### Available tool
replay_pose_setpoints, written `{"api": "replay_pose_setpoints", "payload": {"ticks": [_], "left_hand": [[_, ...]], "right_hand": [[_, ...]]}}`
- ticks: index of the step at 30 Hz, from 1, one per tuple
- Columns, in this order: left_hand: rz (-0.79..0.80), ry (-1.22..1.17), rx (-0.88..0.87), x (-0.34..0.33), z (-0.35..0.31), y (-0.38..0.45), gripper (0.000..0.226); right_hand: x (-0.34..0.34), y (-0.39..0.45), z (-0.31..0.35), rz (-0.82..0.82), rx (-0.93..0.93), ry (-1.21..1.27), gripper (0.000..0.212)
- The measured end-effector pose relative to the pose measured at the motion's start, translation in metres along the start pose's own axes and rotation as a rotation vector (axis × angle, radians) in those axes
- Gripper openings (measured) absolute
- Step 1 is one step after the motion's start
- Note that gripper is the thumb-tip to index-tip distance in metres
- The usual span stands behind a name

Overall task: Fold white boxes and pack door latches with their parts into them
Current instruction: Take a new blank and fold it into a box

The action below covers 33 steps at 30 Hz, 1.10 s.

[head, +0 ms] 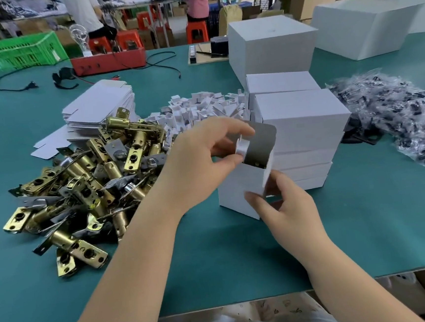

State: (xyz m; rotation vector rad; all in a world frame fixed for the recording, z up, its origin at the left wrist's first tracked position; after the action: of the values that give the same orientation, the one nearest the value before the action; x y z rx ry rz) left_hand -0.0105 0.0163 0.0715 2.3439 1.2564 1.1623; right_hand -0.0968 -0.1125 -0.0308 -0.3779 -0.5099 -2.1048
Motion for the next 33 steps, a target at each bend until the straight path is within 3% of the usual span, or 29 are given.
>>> {"api": "replay_pose_setpoints", "payload": {"ticks": [3, 6, 11, 14, 16, 17, 20, 23, 25, 27, 30, 33], "left_hand": [[-0.039, 0.243, -0.203, -0.003, -0.009, -0.004, 0.035], [-0.115, 0.362, -0.21, -0.004, -0.005, -0.009, 0.049], [0.092, -0.171, 0.173, -0.016, 0.029, -0.026, 0.089], [0.072, -0.249, 0.199, -0.015, 0.035, -0.03, 0.091], [0.05, -0.235, 0.182, -0.014, 0.036, -0.032, 0.09], [0.044, -0.227, 0.185, -0.014, 0.038, -0.034, 0.091], [0.012, -0.229, 0.201, -0.015, 0.042, -0.039, 0.091], [-0.026, -0.25, 0.17, -0.016, 0.042, -0.041, 0.086], [-0.065, -0.256, 0.157, -0.017, 0.042, -0.043, 0.082], [-0.102, -0.236, 0.172, -0.018, 0.042, -0.045, 0.072], [-0.129, -0.209, 0.193, -0.021, 0.043, -0.046, 0.056], [-0.164, -0.182, 0.195, -0.021, 0.043, -0.048, 0.054]], "right_hand": [[-0.001, 0.0, 0.002, 0.009, 0.005, -0.003, 0.028], [0.001, -0.001, 0.003, 0.002, 0.019, 0.007, 0.029], [-0.002, -0.002, 0.006, 0.11, 0.042, 0.051, 0.023], [-0.002, -0.002, 0.01, 0.115, 0.08, 0.011, 0.027], [0.007, -0.005, 0.014, -0.031, 0.121, -0.054, 0.02], [0.015, -0.009, 0.018, -0.151, 0.154, -0.068, 0.031], [0.051, -0.012, 0.022, -0.4, 0.216, 0.132, 0.029], [0.104, 0.016, 0.002, -0.592, 0.082, 0.255, 0.025], [0.134, 0.053, -0.019, -0.537, -0.082, 0.126, 0.024], [0.147, 0.093, -0.039, -0.36, -0.172, -0.116, 0.022], [0.145, 0.138, -0.049, -0.229, -0.073, -0.58, 0.035], [0.125, 0.16, -0.064, -0.08, -0.032, -0.854, 0.036]]}}
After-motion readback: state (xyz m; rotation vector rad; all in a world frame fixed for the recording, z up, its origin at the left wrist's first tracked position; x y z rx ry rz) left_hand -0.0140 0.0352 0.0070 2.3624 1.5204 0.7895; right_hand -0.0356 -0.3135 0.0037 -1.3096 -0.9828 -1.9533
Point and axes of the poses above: each hand's wrist, its own y-axis towards the middle knuckle, its own x-axis out of the back of the hand, z = x × y, the point moved 5 cm from there along y, towards the middle knuckle, and after that the axes turned 2 degrees about -z, right-handed, at the moved point
